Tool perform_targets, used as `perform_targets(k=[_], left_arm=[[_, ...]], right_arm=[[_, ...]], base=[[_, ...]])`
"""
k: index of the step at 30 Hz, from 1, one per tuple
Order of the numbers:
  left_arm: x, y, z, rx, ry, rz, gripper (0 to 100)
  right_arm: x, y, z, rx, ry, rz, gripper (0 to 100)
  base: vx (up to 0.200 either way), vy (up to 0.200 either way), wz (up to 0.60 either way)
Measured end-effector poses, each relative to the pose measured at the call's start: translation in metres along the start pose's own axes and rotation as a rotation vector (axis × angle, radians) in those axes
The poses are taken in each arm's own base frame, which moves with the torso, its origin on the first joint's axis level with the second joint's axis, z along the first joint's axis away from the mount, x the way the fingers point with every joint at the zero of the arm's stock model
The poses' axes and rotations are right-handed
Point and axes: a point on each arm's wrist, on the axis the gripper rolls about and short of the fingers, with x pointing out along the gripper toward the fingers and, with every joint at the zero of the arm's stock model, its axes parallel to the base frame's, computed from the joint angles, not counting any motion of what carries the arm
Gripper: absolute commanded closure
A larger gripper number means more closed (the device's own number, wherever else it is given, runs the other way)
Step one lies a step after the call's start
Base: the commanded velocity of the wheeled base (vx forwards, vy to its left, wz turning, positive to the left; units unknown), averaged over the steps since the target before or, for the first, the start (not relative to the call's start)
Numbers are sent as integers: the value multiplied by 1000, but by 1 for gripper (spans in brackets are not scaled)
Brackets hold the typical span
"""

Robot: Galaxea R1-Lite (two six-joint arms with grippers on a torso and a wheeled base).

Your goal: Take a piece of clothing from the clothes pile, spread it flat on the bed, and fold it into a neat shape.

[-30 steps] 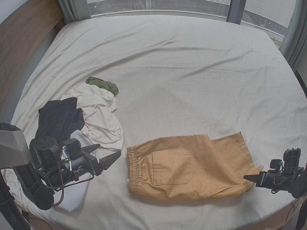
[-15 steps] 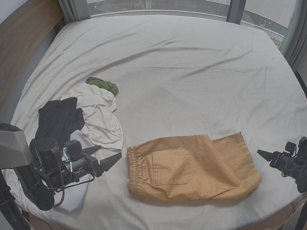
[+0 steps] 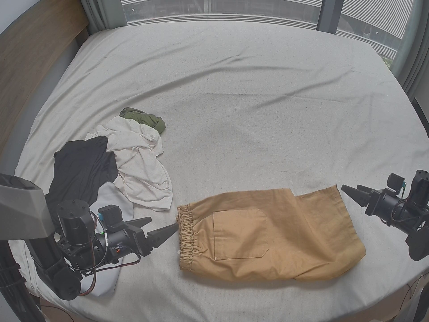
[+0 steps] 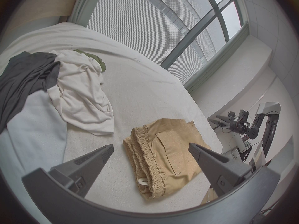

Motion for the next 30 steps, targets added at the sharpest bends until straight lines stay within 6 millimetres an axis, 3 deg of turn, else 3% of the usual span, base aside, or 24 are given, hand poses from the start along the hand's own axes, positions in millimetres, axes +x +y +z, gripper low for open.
perform_targets(k=[7,30], left_arm=[[13,4,-11,-44,46,-4,0],[51,18,-53,-126,179,5,0]], right_arm=[[10,7,3,-17,-6,43,0],[14,5,1,-11,2,41,0]], base=[[0,0,0],[0,0,0]])
